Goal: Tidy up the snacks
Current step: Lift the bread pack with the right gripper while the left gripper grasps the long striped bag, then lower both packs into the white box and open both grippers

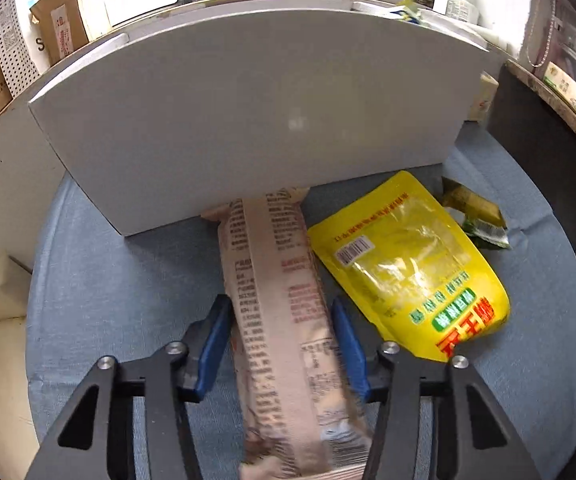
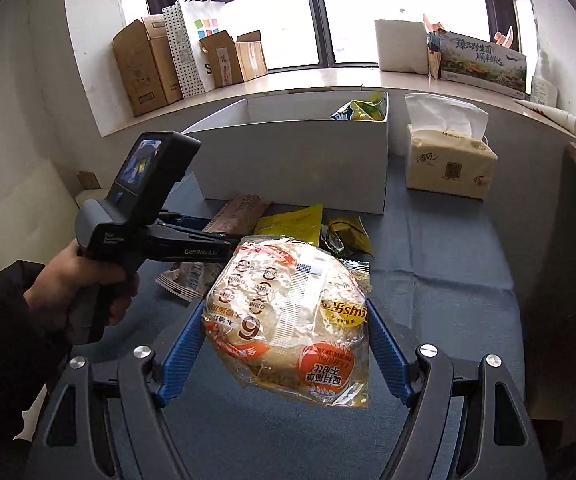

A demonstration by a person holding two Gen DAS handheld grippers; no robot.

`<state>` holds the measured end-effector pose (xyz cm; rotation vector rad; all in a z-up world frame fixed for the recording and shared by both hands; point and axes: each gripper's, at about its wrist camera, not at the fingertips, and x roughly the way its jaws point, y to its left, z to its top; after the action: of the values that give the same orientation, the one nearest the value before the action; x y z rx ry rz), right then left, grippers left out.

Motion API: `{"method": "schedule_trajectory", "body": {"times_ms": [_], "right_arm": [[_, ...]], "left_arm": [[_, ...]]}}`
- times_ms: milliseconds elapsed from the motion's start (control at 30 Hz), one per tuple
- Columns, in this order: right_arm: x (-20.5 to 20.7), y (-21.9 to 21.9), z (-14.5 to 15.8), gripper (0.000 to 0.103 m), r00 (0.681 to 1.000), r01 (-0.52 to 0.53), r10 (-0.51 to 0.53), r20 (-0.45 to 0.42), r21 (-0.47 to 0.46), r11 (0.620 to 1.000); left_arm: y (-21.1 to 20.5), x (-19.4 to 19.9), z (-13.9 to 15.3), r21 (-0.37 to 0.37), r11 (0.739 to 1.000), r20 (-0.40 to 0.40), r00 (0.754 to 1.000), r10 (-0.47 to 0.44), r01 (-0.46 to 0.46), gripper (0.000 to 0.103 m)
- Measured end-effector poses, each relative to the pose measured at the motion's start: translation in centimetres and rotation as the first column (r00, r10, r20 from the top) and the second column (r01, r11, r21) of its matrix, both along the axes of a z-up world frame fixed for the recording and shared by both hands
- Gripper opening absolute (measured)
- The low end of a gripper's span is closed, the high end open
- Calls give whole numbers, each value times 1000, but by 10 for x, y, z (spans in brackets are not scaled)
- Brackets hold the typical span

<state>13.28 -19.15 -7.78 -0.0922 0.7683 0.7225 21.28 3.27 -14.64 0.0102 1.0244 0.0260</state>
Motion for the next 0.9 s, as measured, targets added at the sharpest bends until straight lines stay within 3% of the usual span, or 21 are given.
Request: {"method": "schedule_trajectory", "body": {"times_ms": [67, 133, 367, 533, 667, 900], "right_arm": [[1, -3, -2, 81, 1000, 6, -6, -10, 10, 1000], [1, -4, -3, 81, 1000, 12, -12, -13, 18, 1000], [1, -2, 0, 81, 1000, 7, -6, -24, 46, 999], [5, 6, 8, 81, 1000, -1, 3, -25, 70, 998], [14, 14, 24, 81, 1000, -13, 15, -17, 115, 993], [55, 34, 71, 81, 999, -30, 25, 31, 175, 984]], "left_arm": [[0, -8, 1, -26, 1000, 3, 1000, -19, 19, 52], [3, -19, 4, -99, 994, 9, 999, -39, 40, 52], [16, -69, 37, -163, 985, 114, 992, -44, 62, 52], [31, -93, 85, -175, 983, 207, 978, -17, 54, 52], [32, -100, 128, -128, 991, 264, 965, 9, 26, 52], [53, -71, 191, -93, 996, 349, 937, 25, 8, 52]]}}
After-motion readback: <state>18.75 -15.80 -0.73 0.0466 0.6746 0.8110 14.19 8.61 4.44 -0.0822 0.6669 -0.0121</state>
